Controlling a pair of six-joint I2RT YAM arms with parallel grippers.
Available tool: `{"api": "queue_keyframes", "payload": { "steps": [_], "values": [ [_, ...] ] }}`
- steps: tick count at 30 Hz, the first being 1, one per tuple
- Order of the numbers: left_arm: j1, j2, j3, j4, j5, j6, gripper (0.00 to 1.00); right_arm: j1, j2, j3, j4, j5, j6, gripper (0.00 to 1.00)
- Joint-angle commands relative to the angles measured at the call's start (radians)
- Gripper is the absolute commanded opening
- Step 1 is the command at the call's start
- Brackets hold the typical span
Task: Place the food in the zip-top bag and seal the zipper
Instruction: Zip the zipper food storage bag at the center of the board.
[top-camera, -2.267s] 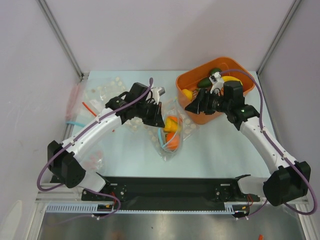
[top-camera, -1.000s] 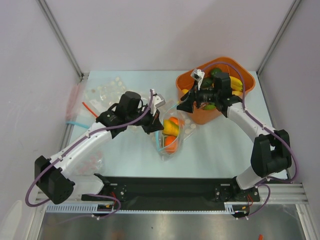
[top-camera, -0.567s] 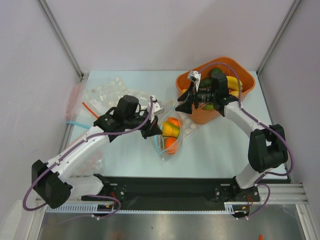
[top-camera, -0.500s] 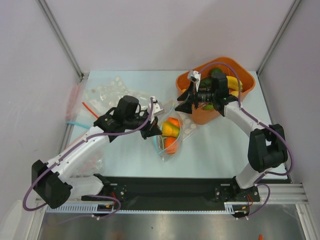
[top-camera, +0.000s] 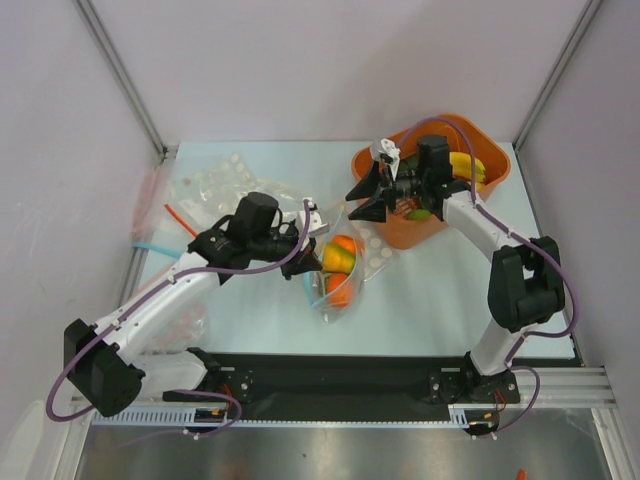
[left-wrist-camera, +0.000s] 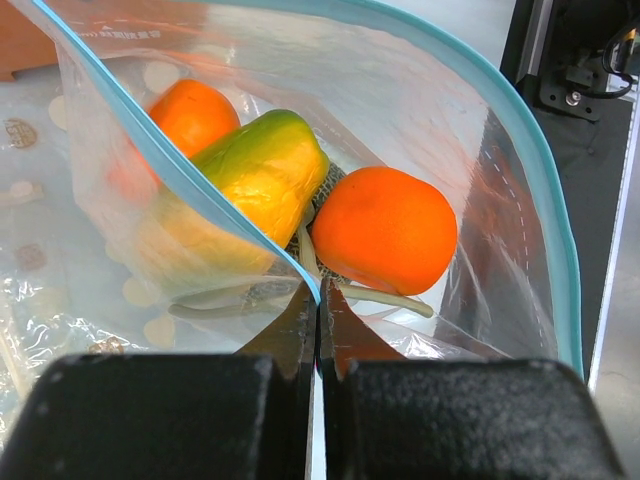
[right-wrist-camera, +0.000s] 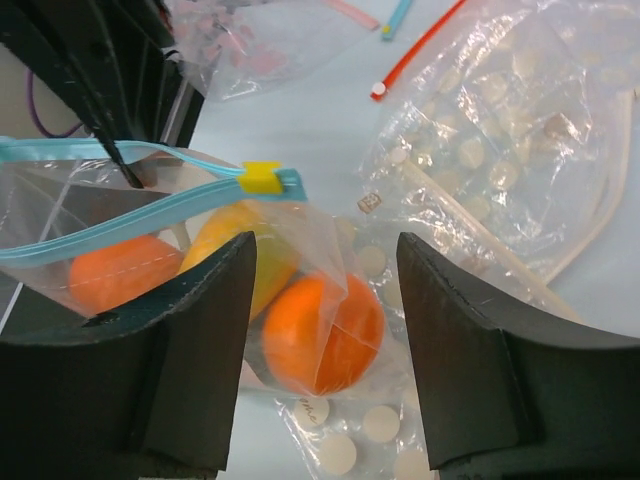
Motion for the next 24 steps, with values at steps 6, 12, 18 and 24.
{"api": "queue_keyframes", "payload": {
  "steps": [6, 12, 18, 24],
  "values": [
    [0.005, 0.031, 0.075, 0.007, 0.000, 0.039, 0.00, 0.021, -0.014, 0.052, -0.144, -0.103, -0.152, 0.63],
    [0.005, 0.046, 0.092, 0.007, 0.022, 0.037, 0.00, 0.035, 0.012, 0.057, -0.152, -0.140, -0.169, 0.67],
    [0.005, 0.054, 0.112, 0.007, -0.007, 0.023, 0.00, 0.046, 0.008, 0.072, -0.231, -0.157, -0.209, 0.32],
    [0.005, 0.050, 0.125, 0.003, -0.029, 0.017, 0.00, 0.040, -0.017, 0.073, -0.437, -0.135, -0.377, 0.30]
  ]
}}
